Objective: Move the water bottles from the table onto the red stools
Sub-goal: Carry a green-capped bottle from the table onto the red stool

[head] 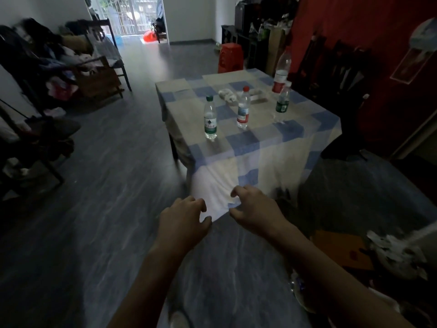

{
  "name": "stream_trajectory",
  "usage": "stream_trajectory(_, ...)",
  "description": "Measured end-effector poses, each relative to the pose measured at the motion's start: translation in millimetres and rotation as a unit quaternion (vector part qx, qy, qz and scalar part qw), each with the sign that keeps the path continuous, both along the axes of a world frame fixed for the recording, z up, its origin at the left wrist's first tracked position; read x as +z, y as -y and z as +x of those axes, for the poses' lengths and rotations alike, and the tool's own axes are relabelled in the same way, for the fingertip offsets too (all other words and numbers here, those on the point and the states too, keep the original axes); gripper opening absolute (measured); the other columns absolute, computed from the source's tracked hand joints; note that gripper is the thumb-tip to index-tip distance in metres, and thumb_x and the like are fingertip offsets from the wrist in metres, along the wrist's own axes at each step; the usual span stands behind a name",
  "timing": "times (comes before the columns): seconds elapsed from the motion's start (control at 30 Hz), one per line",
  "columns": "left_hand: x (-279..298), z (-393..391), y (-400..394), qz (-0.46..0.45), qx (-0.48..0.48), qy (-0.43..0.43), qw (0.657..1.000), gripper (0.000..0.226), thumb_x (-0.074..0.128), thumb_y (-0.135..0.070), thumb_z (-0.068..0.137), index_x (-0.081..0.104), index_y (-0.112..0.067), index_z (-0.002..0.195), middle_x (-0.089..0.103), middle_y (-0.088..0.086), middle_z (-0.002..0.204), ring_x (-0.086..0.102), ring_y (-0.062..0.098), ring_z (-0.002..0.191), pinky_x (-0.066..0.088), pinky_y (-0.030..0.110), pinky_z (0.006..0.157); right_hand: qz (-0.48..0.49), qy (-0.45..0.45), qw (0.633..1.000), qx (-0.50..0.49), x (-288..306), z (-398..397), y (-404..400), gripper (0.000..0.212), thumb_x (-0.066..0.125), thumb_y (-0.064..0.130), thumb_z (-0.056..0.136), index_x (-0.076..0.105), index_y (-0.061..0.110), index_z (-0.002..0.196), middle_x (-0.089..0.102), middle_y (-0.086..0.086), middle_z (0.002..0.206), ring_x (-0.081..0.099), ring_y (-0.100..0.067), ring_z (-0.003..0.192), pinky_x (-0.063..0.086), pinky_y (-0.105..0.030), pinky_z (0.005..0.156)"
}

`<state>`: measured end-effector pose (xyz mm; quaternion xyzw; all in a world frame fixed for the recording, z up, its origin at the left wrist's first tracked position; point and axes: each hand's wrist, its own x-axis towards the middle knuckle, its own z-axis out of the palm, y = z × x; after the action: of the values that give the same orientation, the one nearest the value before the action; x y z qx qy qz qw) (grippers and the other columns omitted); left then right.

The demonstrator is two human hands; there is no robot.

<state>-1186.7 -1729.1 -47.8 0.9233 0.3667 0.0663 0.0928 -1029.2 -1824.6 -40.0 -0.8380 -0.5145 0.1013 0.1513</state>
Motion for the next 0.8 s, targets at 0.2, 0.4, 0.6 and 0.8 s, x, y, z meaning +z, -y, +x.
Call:
stream_trajectory(0.2,28.0,-16.9,-141.4,0.014,0.007,-0.006,1.0,0.03,0.057,-0.049,0.087,0.066,-0.028,0.106,0.065,-0.007,0.109,0.061,0.019,0.105,0.051,0.034,0.079,0.007,0.013,1.0,-0.024,18.4,14.1,-109.2,0.041,0.06,0.04,0.088,0.052,0.023,0.125,0.057,-0.003,0.124,0.057,-0.022,0.107,0.052,-0.038,0.084)
stream_trajectory(0.4,39.2,2.0,-233.0,0.039,-0.003,0.007,0.999,0.028,0.058,-0.048,0.087,0.067,-0.026,0.103,0.066,-0.006,0.108,0.061,0.021,0.103,0.049,0.033,0.075,0.005,0.003,0.998,-0.067,8.0,22.0,-173.1,0.039,0.06,0.04,0.088,0.054,0.022,0.122,0.06,-0.002,0.122,0.059,-0.019,0.105,0.053,-0.036,0.083)
stream_trajectory(0.6,27.6,46.0,-282.7,0.025,-0.072,0.016,0.997,0.03,0.052,-0.048,0.089,0.065,-0.024,0.1,0.066,-0.003,0.104,0.064,0.022,0.098,0.05,0.033,0.073,-0.016,-0.012,0.993,-0.115,-1.8,51.3,-217.7,0.04,0.059,0.04,0.09,0.052,0.023,0.125,0.058,-0.001,0.127,0.058,-0.018,0.109,0.052,-0.033,0.086)
stream_trajectory(0.8,11.9,102.1,-345.6,0.02,-0.1,-0.008,0.995,0.028,0.051,-0.046,0.089,0.063,-0.024,0.1,0.065,-0.006,0.102,0.063,0.02,0.096,0.05,0.032,0.072,-0.008,-0.036,0.988,-0.148,-15.0,98.0,-270.0,0.04,0.057,0.038,0.09,0.055,0.021,0.126,0.059,-0.001,0.128,0.057,-0.016,0.111,0.05,-0.03,0.086)
